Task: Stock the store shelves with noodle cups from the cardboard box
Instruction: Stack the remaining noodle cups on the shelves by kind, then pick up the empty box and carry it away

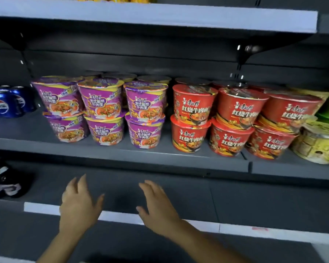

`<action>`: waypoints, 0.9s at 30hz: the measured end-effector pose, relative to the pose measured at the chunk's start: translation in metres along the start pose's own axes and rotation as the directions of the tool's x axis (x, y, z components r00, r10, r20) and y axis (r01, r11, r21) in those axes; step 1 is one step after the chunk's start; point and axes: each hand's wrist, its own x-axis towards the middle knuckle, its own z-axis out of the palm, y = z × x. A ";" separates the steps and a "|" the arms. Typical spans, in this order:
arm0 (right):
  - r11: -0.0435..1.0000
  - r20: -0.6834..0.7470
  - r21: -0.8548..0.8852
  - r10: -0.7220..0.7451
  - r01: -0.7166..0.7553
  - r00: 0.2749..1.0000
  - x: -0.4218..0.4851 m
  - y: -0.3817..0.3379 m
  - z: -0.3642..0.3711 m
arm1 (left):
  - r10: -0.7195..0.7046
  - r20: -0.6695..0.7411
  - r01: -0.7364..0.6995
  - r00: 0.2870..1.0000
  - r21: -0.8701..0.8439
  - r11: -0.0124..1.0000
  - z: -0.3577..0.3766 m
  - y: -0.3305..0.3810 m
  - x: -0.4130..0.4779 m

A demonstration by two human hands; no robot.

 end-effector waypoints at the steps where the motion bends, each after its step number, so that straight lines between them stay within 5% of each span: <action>1: 1.000 0.019 0.004 0.014 -0.014 1.000 -0.009 0.004 0.008 | -0.017 0.062 0.013 0.998 0.050 0.999 0.003 -0.004 -0.012; 5: 0.992 0.113 0.041 0.112 -0.117 0.987 -0.041 0.013 0.055 | -0.105 0.239 0.055 0.965 0.204 0.977 0.015 -0.024 -0.052; 11: 0.930 0.350 0.034 0.331 -0.365 0.876 -0.072 0.025 0.147 | -0.271 0.415 0.068 0.868 0.443 0.894 0.043 -0.093 -0.076; 20: 0.818 0.576 0.053 0.443 -0.572 0.687 -0.121 0.034 0.312 | -0.590 0.511 0.142 0.625 0.668 0.730 0.085 -0.274 -0.119; 27: 0.426 0.697 0.058 0.630 -0.903 0.342 -0.170 0.019 0.471 | -0.666 0.508 0.094 0.545 0.753 0.651 0.125 -0.419 -0.154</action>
